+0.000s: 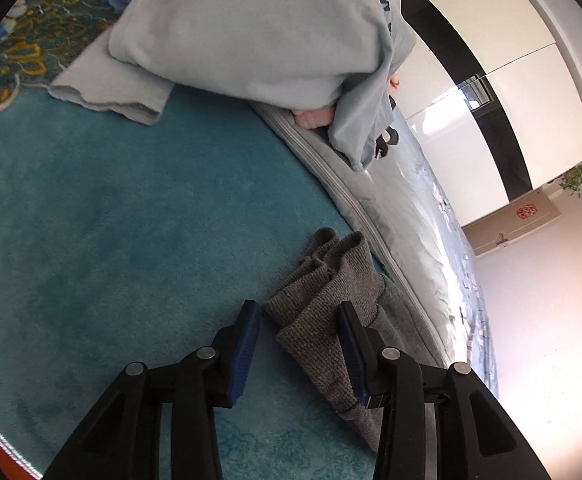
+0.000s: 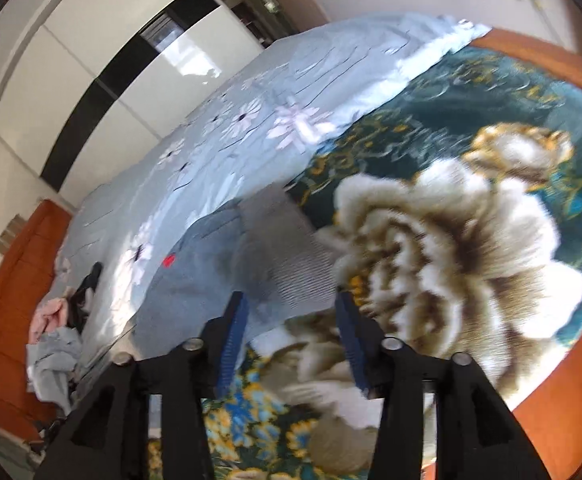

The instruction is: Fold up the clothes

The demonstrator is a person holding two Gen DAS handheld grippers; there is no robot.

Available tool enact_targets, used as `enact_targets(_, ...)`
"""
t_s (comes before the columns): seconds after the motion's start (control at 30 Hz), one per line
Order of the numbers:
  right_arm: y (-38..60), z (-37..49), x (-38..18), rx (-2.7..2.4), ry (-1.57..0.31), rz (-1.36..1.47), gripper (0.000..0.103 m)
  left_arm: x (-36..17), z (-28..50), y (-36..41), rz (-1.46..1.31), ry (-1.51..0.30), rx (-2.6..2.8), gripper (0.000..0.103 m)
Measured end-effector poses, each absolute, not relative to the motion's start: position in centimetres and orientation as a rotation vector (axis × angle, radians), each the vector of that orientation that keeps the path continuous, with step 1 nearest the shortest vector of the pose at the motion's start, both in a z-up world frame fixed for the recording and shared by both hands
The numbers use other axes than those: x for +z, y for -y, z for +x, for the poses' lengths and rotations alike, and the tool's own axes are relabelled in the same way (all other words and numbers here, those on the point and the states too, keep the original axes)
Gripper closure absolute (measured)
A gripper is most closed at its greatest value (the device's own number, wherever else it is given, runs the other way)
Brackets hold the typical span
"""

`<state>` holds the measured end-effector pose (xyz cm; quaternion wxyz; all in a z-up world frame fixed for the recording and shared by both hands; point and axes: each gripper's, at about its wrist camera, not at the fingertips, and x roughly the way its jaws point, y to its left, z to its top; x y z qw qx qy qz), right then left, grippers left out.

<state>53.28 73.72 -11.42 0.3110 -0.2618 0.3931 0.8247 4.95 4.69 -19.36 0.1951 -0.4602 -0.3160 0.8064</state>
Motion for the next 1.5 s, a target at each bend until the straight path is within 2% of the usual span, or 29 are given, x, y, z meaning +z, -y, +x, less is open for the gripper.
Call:
enact_targets(0.07, -73.0, 52.3, -9.4, 2.233, -0.910, -0.706, 0.049, -18.7, 4.5, -5.6, -1.283, 0.873, 2.264, 0.058)
enact_targets(0.23, -65.9, 39.0, -7.3, 2.571, -0.485, -1.094, 0.049, -19.0, 4.1, -6.9, -1.302, 0.876, 2.226, 0.055)
enact_targets(0.37, -58.1, 28.3, -10.3, 2.776, -0.155, -1.430, 0.049, -19.5, 4.7, -7.3, -1.288, 0.992, 2.215, 0.052)
enact_targets(0.47, -53.7, 23.6, -12.8, 2.828, 0.077, -1.618, 0.049, -19.9, 5.1, -7.5, -1.278, 1.045, 2.200, 0.050)
enact_targets(0.67, -51.2, 21.0, -15.1, 2.809, 0.357, -1.742, 0.049, -20.0, 5.2, -7.5, -1.272, 1.056, 2.192, 0.050)
enact_targets(0.7, -51.1, 20.8, -15.4, 2.788, 0.389, -1.752, 0.052, -20.0, 5.2, -7.4, -1.274, 1.059, 2.192, 0.050)
enact_targets(0.73, -51.2, 20.8, -15.6, 2.784, 0.395, -1.756, 0.054, -19.9, 5.1, -7.3, -1.274, 1.060, 2.192, 0.050)
enact_targets(0.8, -51.4, 21.0, -15.7, 2.788, 0.390, -1.761, 0.079, -19.8, 4.9, -7.0, -1.275, 1.055, 2.194, 0.050)
enact_targets(0.83, -51.5, 21.1, -15.7, 2.790, 0.387, -1.764, 0.084, -19.9, 5.0, -6.5, -1.276, 1.053, 2.193, 0.050)
enact_targets(0.87, -51.6, 21.2, -15.8, 2.792, 0.385, -1.766, 0.093, -20.0, 5.0, -6.2, -1.275, 1.054, 2.191, 0.050)
enact_targets(0.93, -51.9, 21.1, -15.4, 2.803, 0.380, -1.754, 0.096, -20.2, 5.0, -6.1, -1.271, 1.063, 2.183, 0.049)
enact_targets(1.13, -54.2, 18.9, -13.5, 2.792, 0.238, -1.660, 0.097, -20.6, 5.2, -5.7, -1.263, 1.047, 2.193, 0.048)
enact_targets(1.3, -53.6, 19.1, -15.5, 2.737, 0.249, -1.702, 0.095, -20.4, 5.4, -5.9, -1.248, 1.038, 2.202, 0.039)
enact_targets(1.43, -54.4, 22.2, -12.3, 2.792, 0.197, -1.534, 0.080, -20.2, 5.2, -6.4, -1.234, 1.025, 2.233, 0.036)
enact_targets(1.47, -54.8, 23.3, -11.5, 2.797, 0.175, -1.489, 0.076, -20.2, 5.2, -6.5, -1.223, 1.026, 2.245, 0.038)
enact_targets(1.5, -55.1, 24.5, -10.8, 2.798, 0.148, -1.447, 0.073, -20.2, 5.3, -6.6, -1.204, 1.037, 2.259, 0.047)
